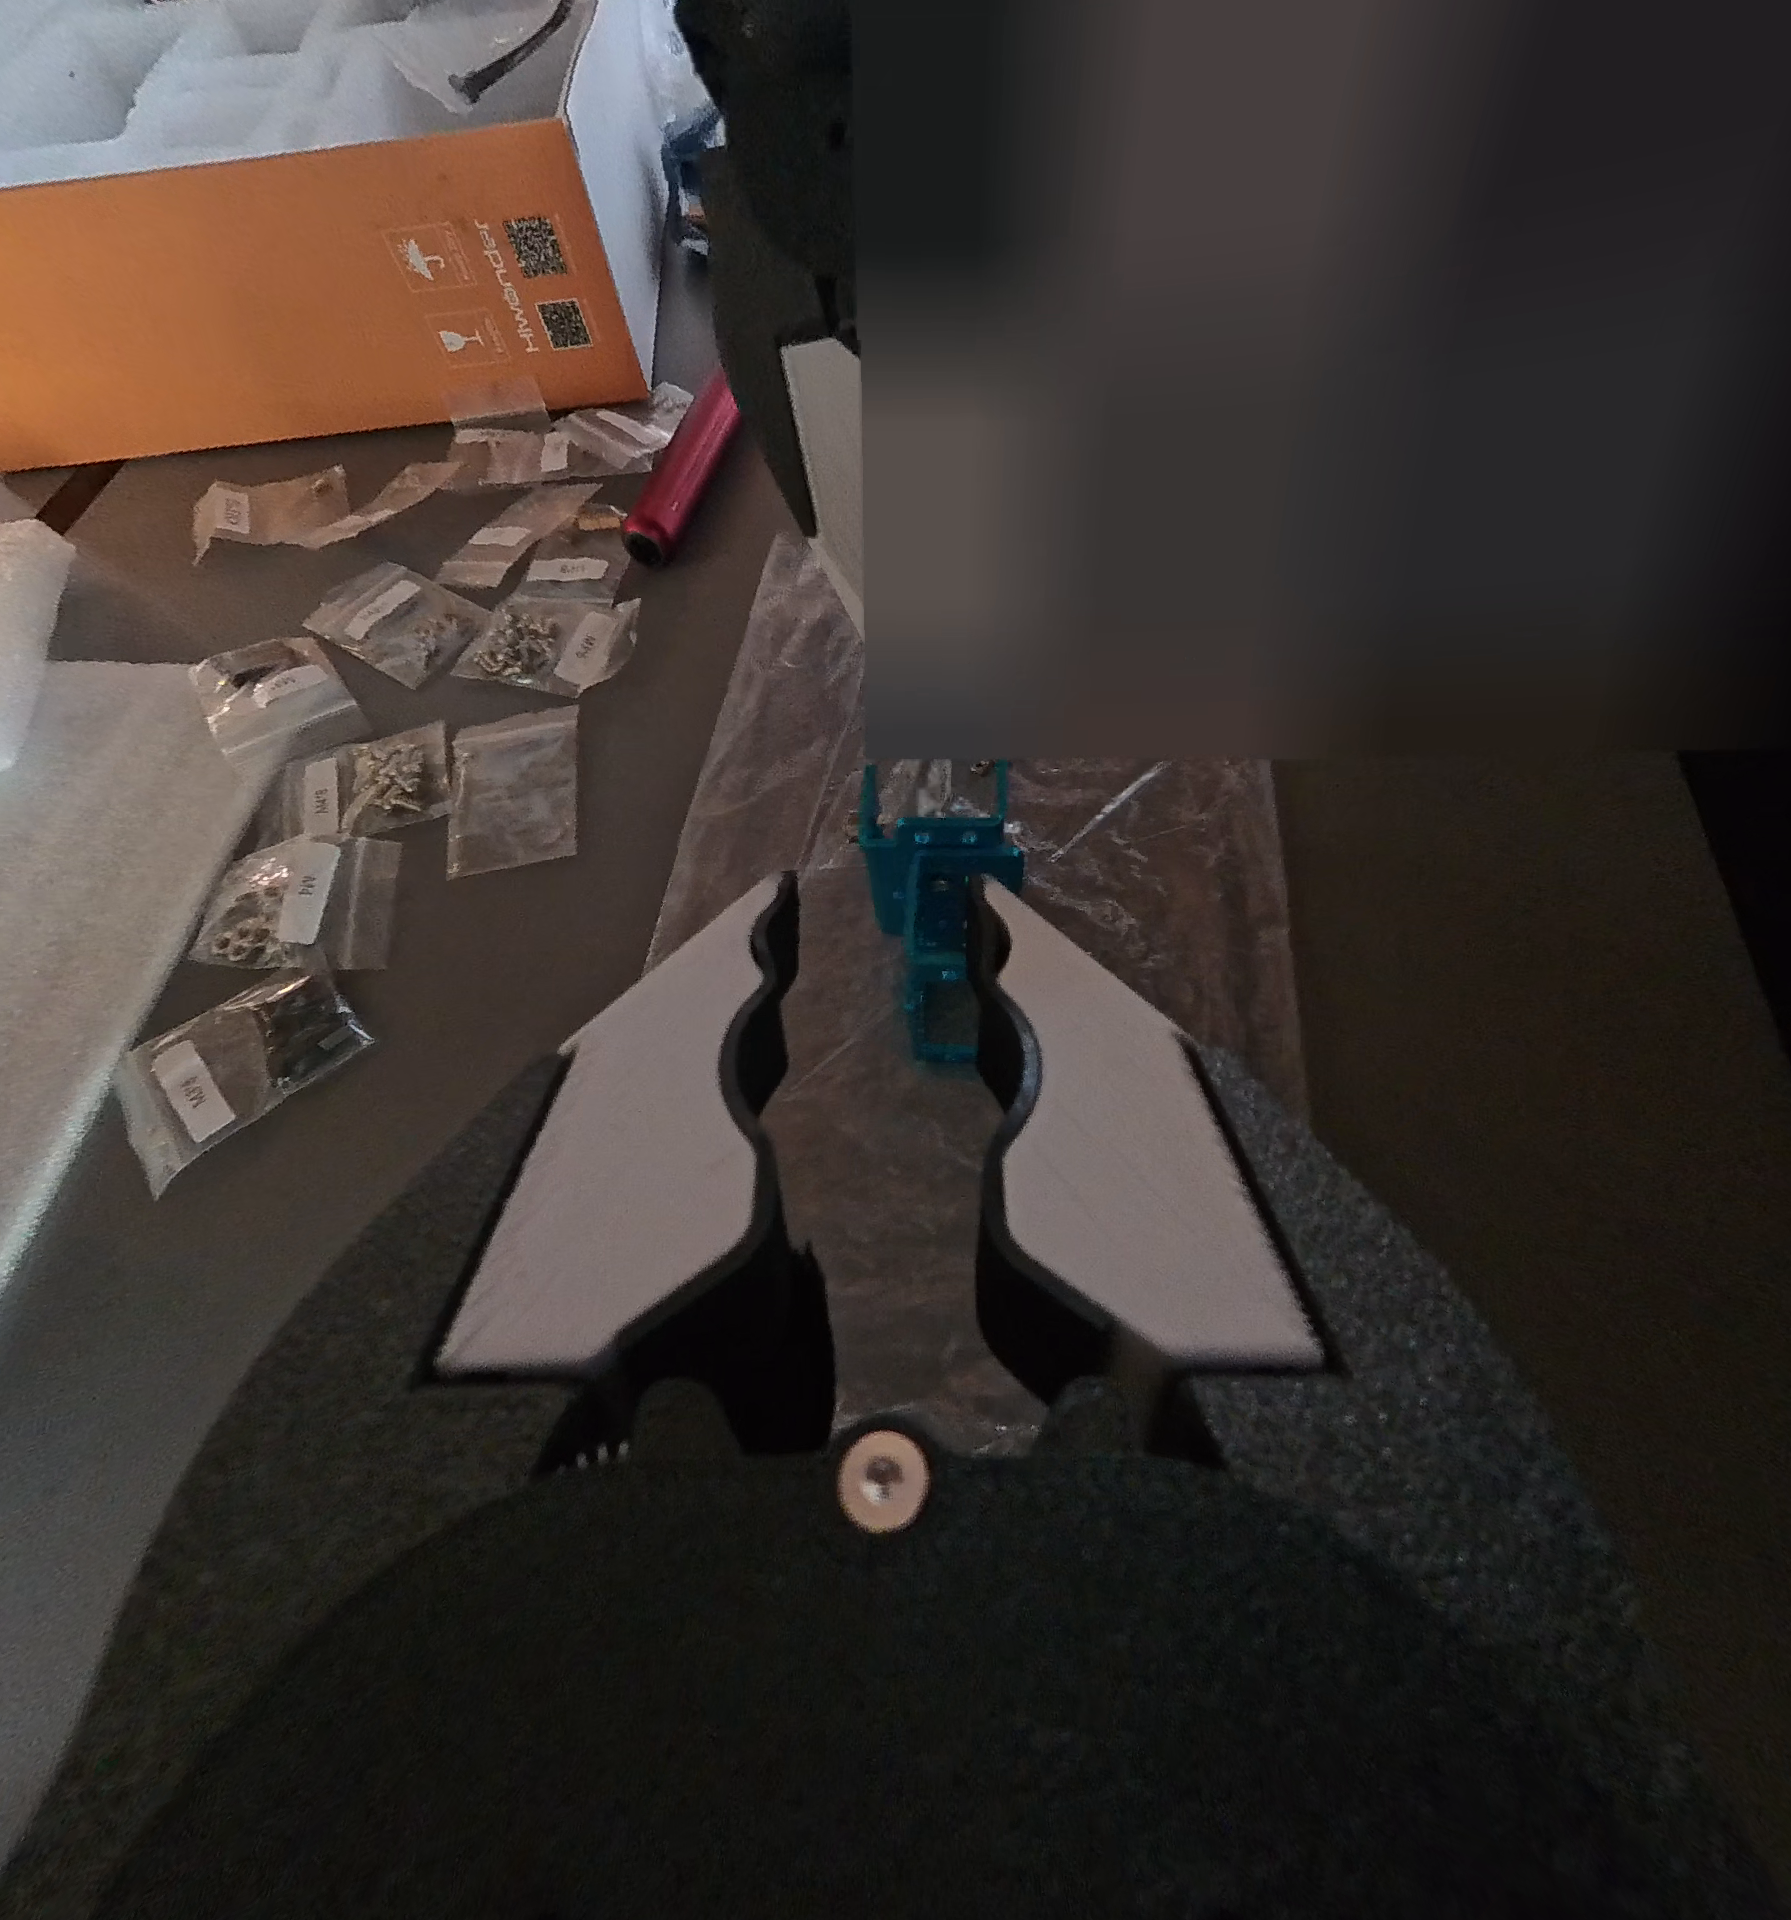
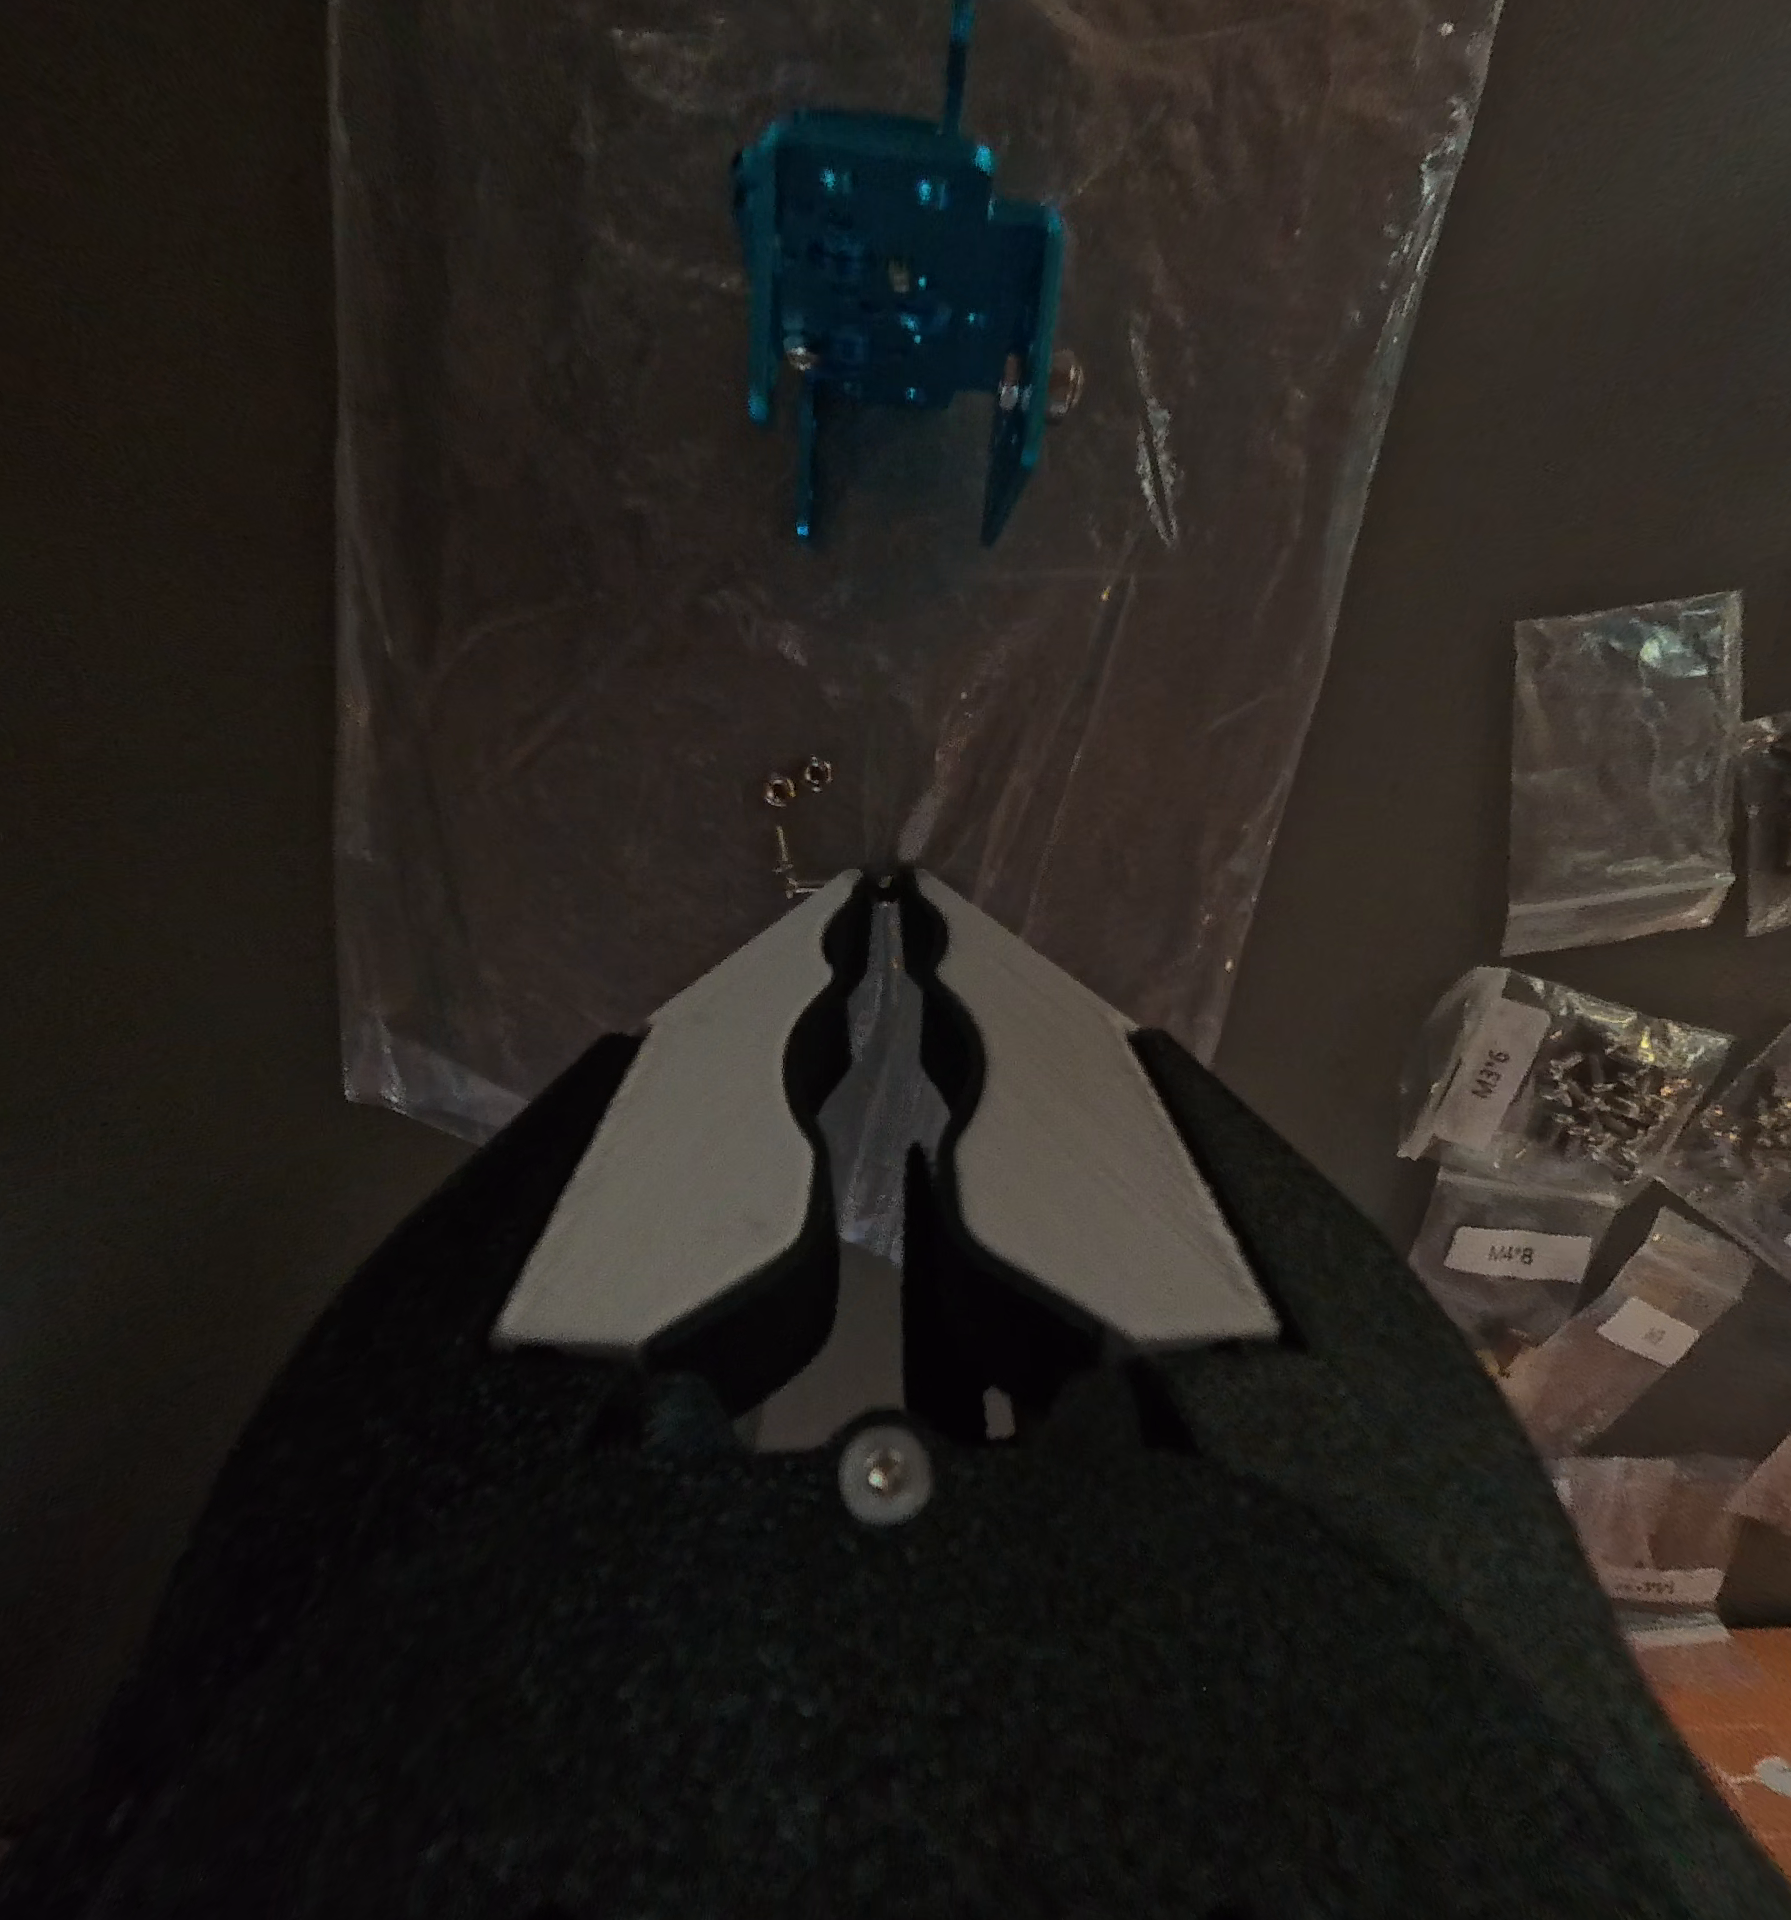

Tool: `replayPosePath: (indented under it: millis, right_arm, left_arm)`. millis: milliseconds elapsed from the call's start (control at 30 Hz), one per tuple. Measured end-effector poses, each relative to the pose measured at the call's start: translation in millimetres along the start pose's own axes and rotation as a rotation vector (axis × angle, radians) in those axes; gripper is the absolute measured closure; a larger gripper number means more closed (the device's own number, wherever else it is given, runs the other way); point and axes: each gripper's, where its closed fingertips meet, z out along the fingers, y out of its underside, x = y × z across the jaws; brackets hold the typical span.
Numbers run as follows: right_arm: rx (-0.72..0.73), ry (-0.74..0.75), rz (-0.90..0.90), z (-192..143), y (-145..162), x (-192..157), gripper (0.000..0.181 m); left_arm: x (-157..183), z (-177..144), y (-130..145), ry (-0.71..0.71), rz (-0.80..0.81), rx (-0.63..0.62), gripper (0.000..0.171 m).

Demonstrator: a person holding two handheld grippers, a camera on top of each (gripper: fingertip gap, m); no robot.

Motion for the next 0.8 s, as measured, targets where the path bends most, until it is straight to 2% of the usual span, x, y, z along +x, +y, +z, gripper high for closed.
replayPosePath:
  millis: [133,333,433,600,800]
  right_arm:
    - [0.018,0.024,-0.041,0,-1,1,0.179]
    - [0.023,0.005,-0.009,-7,8,-1,0.179]
    - [-0.01,0.073,0.054,-24,34,7,0.179]
    - [-0.064,0.18,0.237,-46,97,13,0.179]
    - [0.01,0.25,0.286,-43,113,10,0.179]
  left_arm:
    - [0,-1,0,-0.004,0.004,0.0,0.139]
    - [0,-2,-1,-0.01,0.011,0.001,0.139]
    - [-1,-3,0,-0.014,0.009,0.003,0.139]
    - [-2,-3,-1,-0.006,0.006,0.006,0.14]
    - [0,1,1,-0.001,0.01,-0.002,0.14]
